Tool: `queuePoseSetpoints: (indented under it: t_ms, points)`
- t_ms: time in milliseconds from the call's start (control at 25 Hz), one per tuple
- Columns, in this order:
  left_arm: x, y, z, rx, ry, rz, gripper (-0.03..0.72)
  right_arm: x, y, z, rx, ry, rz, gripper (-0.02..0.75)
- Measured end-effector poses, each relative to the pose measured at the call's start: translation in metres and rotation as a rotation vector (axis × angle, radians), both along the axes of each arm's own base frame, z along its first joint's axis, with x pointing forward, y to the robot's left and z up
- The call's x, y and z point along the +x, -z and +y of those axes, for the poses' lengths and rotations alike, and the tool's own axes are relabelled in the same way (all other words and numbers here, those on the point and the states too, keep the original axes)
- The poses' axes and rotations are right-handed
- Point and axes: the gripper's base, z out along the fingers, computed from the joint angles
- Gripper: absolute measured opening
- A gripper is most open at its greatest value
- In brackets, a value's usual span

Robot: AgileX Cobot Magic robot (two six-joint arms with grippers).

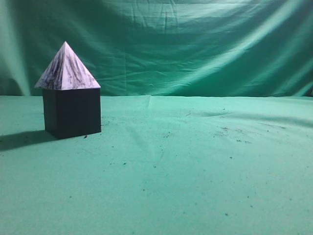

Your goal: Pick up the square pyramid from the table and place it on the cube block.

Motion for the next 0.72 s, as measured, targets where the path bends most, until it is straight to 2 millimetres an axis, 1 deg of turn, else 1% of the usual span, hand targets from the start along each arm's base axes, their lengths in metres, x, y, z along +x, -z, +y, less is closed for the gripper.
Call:
queuePoseSetpoints:
  t_ms: [200,360,480,720]
  points:
    - [0.0,0.0,0.0,0.0,0.0,0.0,0.0,0.004,0.007,-0.004,-0.062,0.027,-0.056,0.0]
    - [0.0,0.0,0.0,0.0,0.0,0.0,0.0,0.011,0.024,-0.005,-0.043,0.082,-0.135,0.0]
    - [0.0,0.0,0.0,0.0,0.0,0.0,0.0,0.014,0.05,-0.014,-0.004,0.187,-0.216,0.0]
    - [0.0,0.0,0.0,0.0,0.0,0.0,0.0,0.01,0.125,-0.033,0.035,0.416,-0.317,0.0]
